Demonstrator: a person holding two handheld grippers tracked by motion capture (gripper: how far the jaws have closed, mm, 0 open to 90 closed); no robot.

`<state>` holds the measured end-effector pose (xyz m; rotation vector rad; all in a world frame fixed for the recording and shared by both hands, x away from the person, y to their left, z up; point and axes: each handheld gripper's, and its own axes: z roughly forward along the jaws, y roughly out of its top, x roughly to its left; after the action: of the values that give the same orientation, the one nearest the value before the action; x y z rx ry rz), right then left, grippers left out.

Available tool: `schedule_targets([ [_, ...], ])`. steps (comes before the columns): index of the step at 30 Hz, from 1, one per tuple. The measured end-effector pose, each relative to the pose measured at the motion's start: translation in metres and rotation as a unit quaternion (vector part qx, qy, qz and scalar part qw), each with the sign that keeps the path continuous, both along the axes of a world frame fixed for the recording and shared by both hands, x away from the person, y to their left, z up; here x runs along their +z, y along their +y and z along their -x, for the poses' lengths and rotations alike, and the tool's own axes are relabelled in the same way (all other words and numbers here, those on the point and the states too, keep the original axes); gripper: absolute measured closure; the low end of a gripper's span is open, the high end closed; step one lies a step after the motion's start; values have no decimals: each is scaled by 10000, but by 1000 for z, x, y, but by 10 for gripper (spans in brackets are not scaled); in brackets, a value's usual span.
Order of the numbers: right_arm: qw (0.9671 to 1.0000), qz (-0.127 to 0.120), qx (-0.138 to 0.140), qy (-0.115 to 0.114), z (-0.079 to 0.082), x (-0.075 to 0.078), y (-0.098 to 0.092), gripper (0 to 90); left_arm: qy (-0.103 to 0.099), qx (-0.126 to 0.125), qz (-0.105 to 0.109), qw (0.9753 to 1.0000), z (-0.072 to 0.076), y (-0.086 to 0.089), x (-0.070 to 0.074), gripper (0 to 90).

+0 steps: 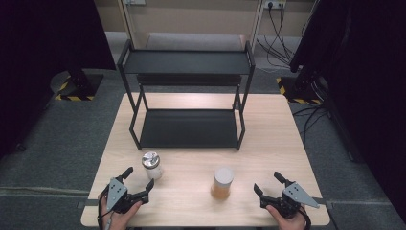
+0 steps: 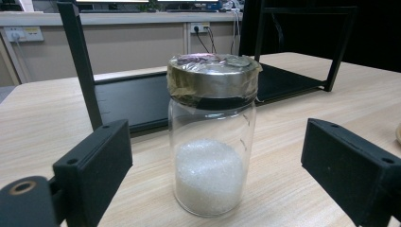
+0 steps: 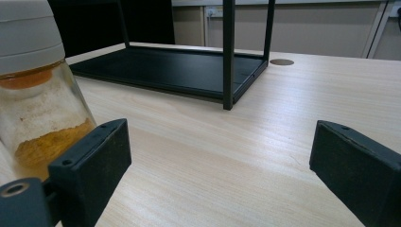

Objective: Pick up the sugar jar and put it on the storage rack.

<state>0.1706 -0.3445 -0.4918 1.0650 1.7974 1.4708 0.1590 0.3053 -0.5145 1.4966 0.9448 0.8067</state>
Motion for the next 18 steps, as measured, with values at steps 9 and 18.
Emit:
schedule_targets([
  [9,10000,15,-3,-38,1,-1,1,68,-121,-21,53,9999,-7,-4,5,111],
  [18,10000,-53,-7,-11,1,-1,-1,71,-189,-29,24,9998,-23,-7,13,181],
])
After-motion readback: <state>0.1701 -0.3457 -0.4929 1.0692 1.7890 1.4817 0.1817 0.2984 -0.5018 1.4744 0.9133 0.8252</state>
